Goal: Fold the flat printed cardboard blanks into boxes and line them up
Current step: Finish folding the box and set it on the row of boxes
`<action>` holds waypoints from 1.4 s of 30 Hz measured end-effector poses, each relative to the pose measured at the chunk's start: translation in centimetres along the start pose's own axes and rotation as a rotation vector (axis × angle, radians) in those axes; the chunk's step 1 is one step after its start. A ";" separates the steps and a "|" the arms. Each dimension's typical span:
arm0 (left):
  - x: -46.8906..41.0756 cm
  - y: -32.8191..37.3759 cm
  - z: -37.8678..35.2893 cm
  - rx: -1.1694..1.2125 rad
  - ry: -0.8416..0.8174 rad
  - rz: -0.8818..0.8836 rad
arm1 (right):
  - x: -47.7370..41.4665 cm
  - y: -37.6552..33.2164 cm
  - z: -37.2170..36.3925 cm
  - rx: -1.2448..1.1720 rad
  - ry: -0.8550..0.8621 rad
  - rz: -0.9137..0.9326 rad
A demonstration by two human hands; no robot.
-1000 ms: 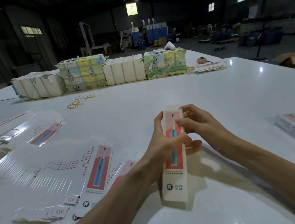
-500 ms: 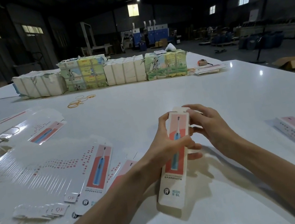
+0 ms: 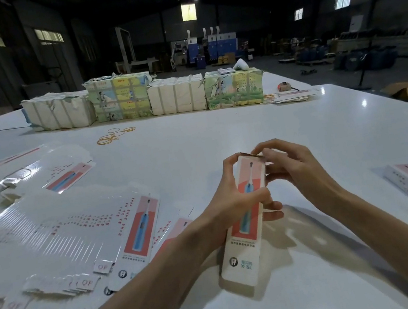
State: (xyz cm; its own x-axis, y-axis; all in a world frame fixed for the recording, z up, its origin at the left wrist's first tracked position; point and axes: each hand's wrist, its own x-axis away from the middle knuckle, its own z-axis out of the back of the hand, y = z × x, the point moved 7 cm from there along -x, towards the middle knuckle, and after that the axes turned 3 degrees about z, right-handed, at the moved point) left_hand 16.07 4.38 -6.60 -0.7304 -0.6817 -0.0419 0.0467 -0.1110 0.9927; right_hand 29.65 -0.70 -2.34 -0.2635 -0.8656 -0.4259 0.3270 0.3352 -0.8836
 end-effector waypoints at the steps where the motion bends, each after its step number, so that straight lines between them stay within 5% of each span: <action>1: 0.0 0.0 -0.1 0.010 -0.013 -0.002 | 0.0 0.0 -0.1 -0.027 0.015 -0.023; 18: -0.2 0.3 -0.5 -0.040 -0.019 -0.080 | 0.0 0.7 1.5 -0.219 0.096 -0.190; 42: 0.3 0.4 0.1 0.049 0.029 -0.029 | 0.9 -0.2 -0.7 -0.068 -0.022 -0.018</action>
State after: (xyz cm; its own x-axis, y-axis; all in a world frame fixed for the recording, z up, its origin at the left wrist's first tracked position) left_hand 15.79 4.18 -6.24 -0.7109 -0.6994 -0.0731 -0.0083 -0.0956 0.9954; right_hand 28.69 -1.25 -2.64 -0.2490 -0.8793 -0.4060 0.2601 0.3431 -0.9026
